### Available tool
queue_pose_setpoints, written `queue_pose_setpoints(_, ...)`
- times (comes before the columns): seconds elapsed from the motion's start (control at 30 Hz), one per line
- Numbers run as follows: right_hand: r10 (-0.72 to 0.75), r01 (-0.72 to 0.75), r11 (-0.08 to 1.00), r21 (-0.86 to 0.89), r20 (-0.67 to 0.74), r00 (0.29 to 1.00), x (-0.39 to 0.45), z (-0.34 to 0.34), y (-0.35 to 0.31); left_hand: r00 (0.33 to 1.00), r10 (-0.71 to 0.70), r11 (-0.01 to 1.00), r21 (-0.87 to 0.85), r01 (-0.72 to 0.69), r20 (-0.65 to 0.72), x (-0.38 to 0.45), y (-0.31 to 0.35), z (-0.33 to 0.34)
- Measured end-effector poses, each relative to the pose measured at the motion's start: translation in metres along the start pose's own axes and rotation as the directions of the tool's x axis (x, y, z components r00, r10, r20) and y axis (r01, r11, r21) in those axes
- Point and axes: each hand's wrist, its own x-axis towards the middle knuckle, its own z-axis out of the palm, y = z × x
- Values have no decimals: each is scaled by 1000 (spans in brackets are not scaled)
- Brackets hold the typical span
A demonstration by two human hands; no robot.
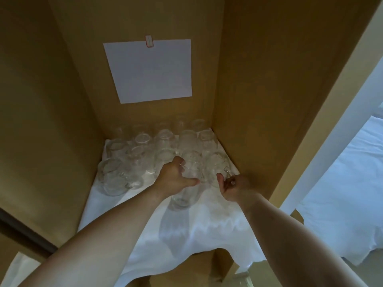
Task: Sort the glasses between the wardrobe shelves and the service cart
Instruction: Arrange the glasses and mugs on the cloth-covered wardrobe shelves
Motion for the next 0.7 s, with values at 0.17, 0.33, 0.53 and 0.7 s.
queue_pose_setpoints(0.17,-24,24,1000,7,-21,999,12,-1,-1,1000,-12,998,-60,14,23,5,-2,4)
queue_pose_setpoints(0.33,-55,54,998,13,56,997,14,0,4,999,13,1000,-4,-13,50,7,-1,7)
queue_pose_setpoints(0.53,-1,14,993,-115,119,993,7,-9,9,996,-21,998,-60,26,90,-1,5,13)
queue_pose_setpoints(0.7,-58,73,956,-285,60,996,2,-21,23,986,-30,995,-89,45,163,-14,2,31)
